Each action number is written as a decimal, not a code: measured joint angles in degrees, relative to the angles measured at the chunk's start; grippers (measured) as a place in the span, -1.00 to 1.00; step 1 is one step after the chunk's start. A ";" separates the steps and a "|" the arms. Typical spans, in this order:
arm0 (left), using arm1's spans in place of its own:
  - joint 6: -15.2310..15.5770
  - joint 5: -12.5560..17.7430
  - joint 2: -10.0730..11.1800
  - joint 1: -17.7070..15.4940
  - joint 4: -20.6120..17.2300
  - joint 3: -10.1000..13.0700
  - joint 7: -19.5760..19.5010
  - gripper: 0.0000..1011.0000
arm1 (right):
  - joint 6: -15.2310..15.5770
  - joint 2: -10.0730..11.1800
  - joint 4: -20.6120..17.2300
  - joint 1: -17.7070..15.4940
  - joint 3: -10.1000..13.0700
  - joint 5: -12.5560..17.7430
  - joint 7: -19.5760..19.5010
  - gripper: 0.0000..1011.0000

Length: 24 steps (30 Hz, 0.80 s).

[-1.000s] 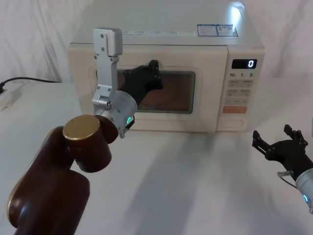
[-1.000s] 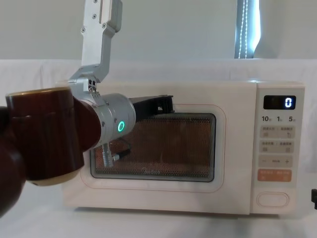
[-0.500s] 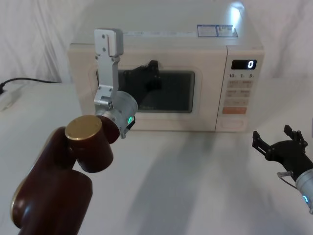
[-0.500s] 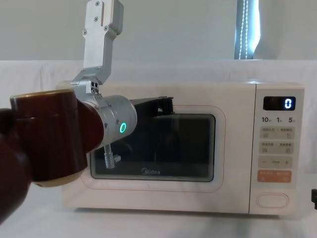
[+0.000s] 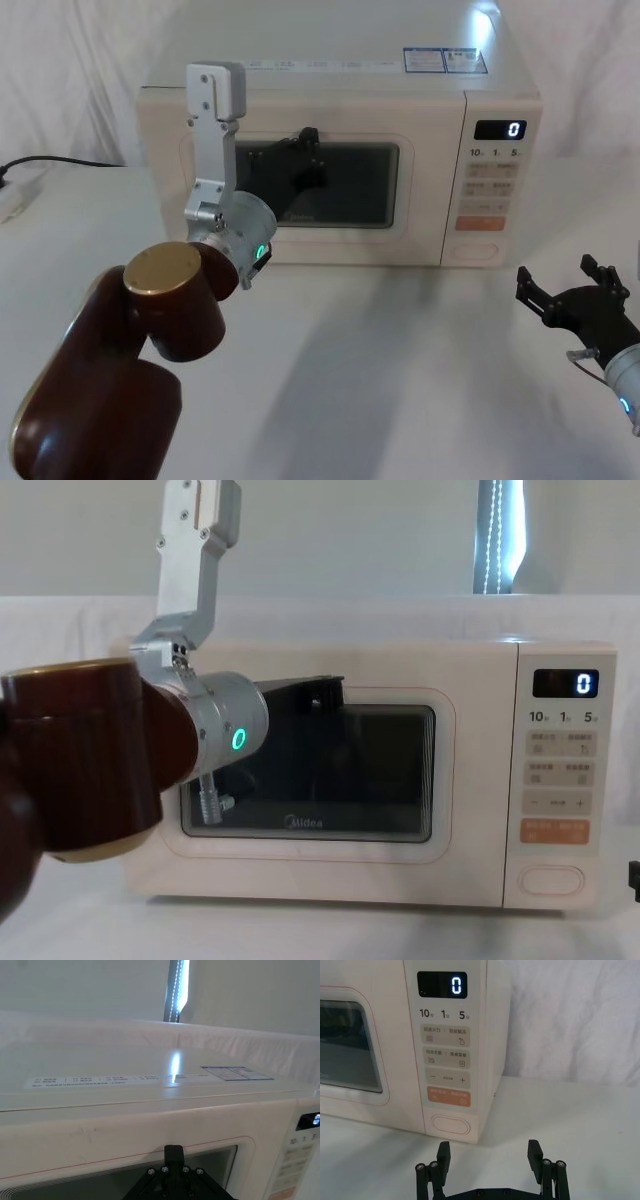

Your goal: Press the button to open the microwave door with one hand; close the microwave door with the other hand.

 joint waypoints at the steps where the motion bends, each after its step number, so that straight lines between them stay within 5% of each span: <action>1: 0.34 -0.03 0.20 0.62 -1.16 -0.09 -0.04 -1.00 | 0.00 0.00 0.00 0.00 0.00 0.00 0.00 0.98; 17: 2.44 -0.58 2.82 6.53 -11.55 -1.35 0.34 -0.97 | 0.00 0.00 0.00 0.00 0.00 0.00 0.00 0.98; 24: 1.29 0.37 5.00 10.05 -15.93 -2.70 0.79 -0.56 | 0.00 0.00 0.00 0.00 0.00 0.00 0.00 0.98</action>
